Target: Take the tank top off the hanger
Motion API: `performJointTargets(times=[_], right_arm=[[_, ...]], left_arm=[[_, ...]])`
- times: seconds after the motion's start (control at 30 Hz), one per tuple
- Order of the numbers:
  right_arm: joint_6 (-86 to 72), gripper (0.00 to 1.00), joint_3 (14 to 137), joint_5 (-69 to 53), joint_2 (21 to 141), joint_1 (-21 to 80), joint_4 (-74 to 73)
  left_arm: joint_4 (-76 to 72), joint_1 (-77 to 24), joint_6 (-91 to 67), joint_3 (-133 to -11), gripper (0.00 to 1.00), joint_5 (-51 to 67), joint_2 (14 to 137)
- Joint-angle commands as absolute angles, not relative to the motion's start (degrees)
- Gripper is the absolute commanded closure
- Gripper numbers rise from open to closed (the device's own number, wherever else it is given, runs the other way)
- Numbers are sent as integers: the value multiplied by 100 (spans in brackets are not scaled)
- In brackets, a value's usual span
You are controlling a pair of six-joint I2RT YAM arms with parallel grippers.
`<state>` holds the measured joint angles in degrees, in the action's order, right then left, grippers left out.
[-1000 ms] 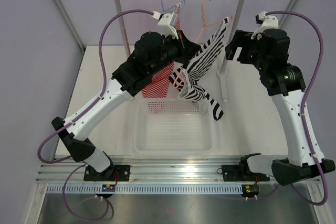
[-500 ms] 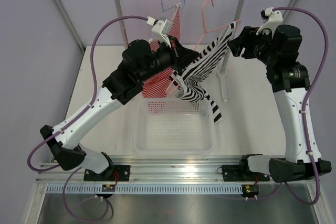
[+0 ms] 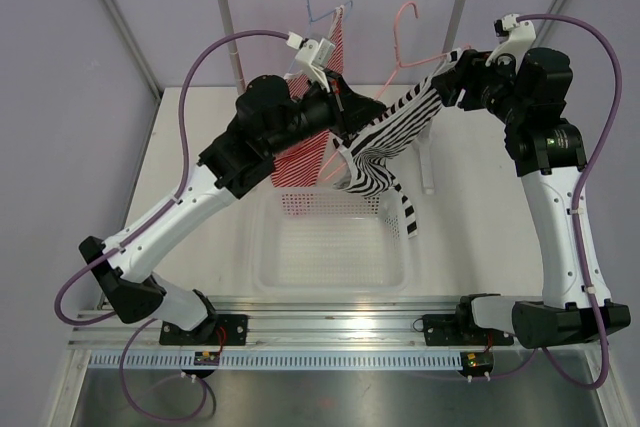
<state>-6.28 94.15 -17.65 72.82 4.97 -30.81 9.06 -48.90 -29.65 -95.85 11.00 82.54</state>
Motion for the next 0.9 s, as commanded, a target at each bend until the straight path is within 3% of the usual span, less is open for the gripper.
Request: performJointTargets(times=[0.0, 0.4, 0.6, 0.77, 0.87], right_arm=[[-641, 37, 9528, -1925, 7137, 483, -2734], [-370, 58, 9694, -827, 7216, 483, -2979], [-343, 59, 9650, -703, 7268, 483, -2962], [-334, 73, 9633, -712, 7260, 492, -2953], [-317, 75, 9650, -694, 7295, 483, -2971]], left_arm=[[378, -4913, -3050, -9790, 100, 1327, 8349], [308, -4913, -3155, -9870, 100, 1520, 8446], [281, -4913, -3182, -9896, 100, 1591, 8446], [343, -4913, -3120, -9888, 100, 1556, 8429], [351, -4913, -3120, -9888, 100, 1573, 8437]])
